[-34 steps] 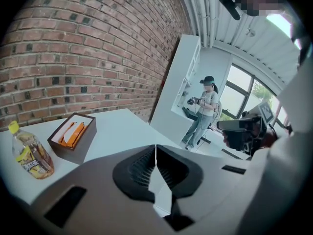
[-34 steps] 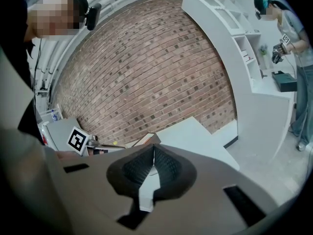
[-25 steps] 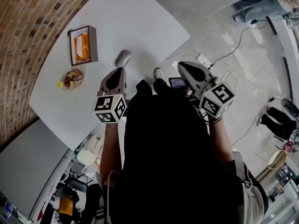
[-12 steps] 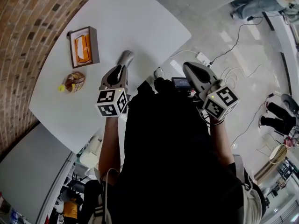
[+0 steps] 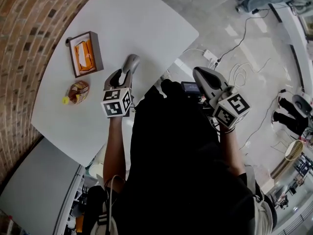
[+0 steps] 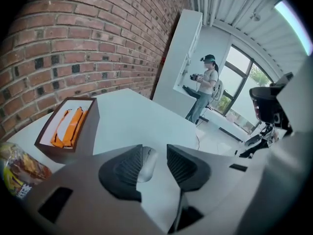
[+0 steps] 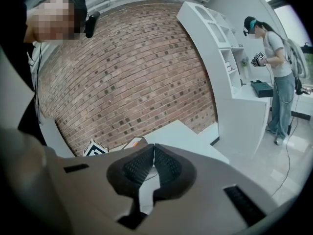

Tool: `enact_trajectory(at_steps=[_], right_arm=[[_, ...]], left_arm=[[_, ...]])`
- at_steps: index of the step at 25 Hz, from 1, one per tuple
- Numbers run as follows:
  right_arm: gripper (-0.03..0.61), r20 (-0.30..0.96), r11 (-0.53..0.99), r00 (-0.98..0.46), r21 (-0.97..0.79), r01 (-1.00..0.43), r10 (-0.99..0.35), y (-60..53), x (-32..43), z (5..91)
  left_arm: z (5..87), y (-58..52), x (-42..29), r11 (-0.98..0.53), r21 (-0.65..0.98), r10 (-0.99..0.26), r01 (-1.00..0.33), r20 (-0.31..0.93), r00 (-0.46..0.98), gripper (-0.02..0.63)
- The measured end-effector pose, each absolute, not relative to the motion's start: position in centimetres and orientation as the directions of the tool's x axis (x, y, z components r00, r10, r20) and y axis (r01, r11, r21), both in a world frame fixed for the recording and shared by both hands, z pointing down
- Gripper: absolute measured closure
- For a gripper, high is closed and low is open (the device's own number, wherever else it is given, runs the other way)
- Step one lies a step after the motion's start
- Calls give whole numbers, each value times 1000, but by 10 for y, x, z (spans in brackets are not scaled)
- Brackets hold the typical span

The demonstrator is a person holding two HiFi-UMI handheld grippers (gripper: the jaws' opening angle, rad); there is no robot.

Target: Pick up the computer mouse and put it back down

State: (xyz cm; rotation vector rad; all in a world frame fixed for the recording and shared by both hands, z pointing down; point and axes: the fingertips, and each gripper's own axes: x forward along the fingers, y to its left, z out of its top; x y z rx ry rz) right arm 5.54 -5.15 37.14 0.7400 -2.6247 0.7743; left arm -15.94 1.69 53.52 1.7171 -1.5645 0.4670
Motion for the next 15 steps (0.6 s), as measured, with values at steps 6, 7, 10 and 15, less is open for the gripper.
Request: enact_trajectory(at_steps=[6, 7, 10, 15], right_arm=[[560, 430, 691, -791, -403, -599, -435, -50, 52, 369], [560, 429, 685, -787, -404, -607, -444, -49, 51, 368], [560, 429, 667, -776, -409, -623, -462, -46, 47, 368], [560, 454, 649, -758, -406, -644, -469, -37, 44, 371]], left_arm=[[561, 9, -160, -33, 283, -620, -959, 747, 242, 411], [565, 8, -158, -45, 283, -608, -958, 753, 251, 400], [576, 6, -157, -79, 271, -581, -959, 770, 265, 379], [595, 6, -155, -123, 268, -517, -956, 805, 292, 333]])
